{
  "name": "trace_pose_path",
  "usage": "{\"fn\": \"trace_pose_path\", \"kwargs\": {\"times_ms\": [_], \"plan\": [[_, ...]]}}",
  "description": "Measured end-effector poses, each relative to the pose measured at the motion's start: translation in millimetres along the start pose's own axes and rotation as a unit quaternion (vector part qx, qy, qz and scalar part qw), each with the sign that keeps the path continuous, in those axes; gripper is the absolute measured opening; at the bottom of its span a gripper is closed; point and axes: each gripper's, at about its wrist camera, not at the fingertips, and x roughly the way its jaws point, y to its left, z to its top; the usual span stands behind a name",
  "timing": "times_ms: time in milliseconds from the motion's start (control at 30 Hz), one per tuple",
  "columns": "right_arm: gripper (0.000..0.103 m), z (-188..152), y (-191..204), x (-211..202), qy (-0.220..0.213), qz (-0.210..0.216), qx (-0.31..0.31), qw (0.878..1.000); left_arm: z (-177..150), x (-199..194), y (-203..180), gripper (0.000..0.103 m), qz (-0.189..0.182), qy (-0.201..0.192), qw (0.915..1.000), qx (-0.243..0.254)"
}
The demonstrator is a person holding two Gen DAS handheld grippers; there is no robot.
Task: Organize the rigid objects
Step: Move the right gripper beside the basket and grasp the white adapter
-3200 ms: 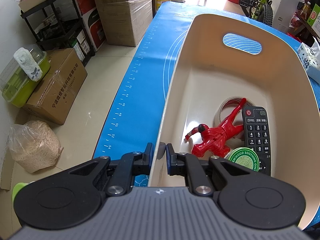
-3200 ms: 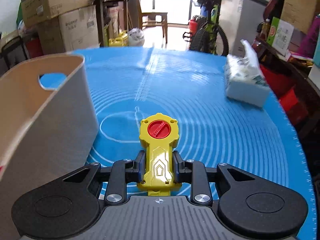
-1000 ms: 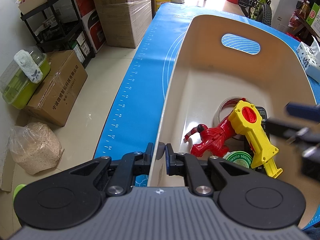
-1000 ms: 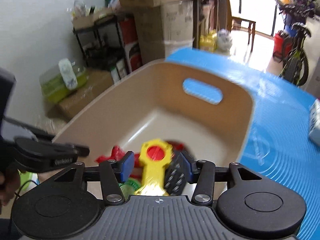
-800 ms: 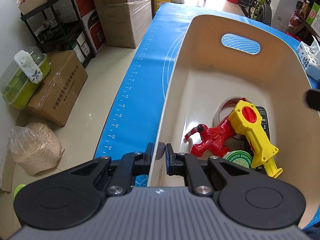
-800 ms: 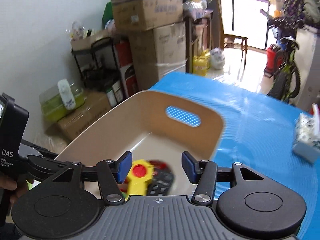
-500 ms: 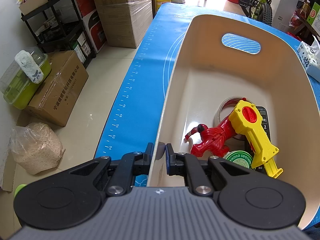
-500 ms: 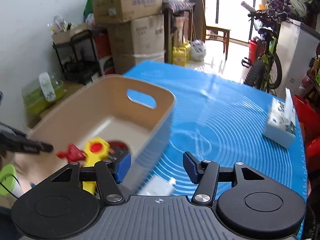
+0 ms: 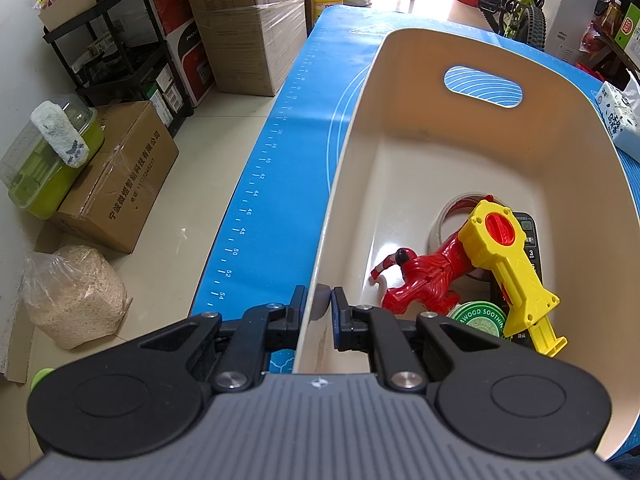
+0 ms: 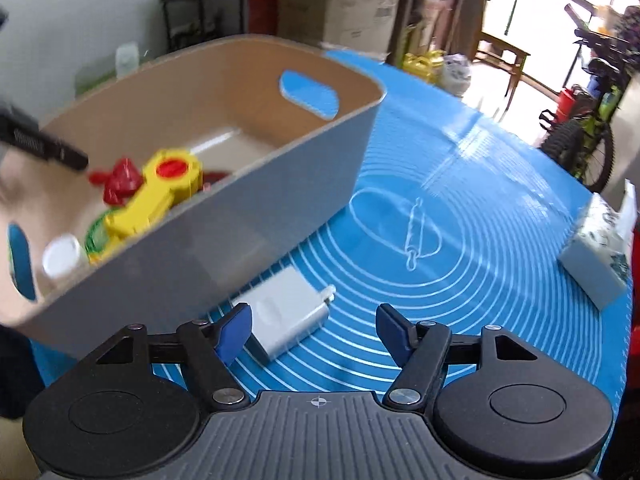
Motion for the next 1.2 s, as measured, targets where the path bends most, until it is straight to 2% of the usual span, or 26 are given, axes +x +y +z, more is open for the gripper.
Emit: {"fn": "trace_pose_path", "kwargs": {"times_ms": [367,533,633,767,1000,1200], "plan": [[0.077,-2,10,36,0.006,0.043,-0.089,0.995,0,0,0,0.015,0.002,0.0,1.0,0.001],[0.085,1,14,52,0.009,0.043,-0.114,0.993,0,-1,0,0.015,0.004,0.0,1.0,0.002],[0.086,2,9,55,0.003,0.051,-0.109,0.993,0,-1,0,0.015,0.005,0.0,1.0,0.003],[0.073,-2,4,54,-0.006,0.084,-0.1,0.991,1,-1,0,0.015,0.007,0.0,1.0,0.004],[0.073,-7,2,50,-0.01,0.081,-0.091,0.992,1,-1,-1,0.015,0.008,0.0,1.0,0.004],[0.073,-16,-2,33,-0.025,0.048,-0.077,0.996,1,-1,-2,0.015,0.008,0.0,1.0,0.004]]}}
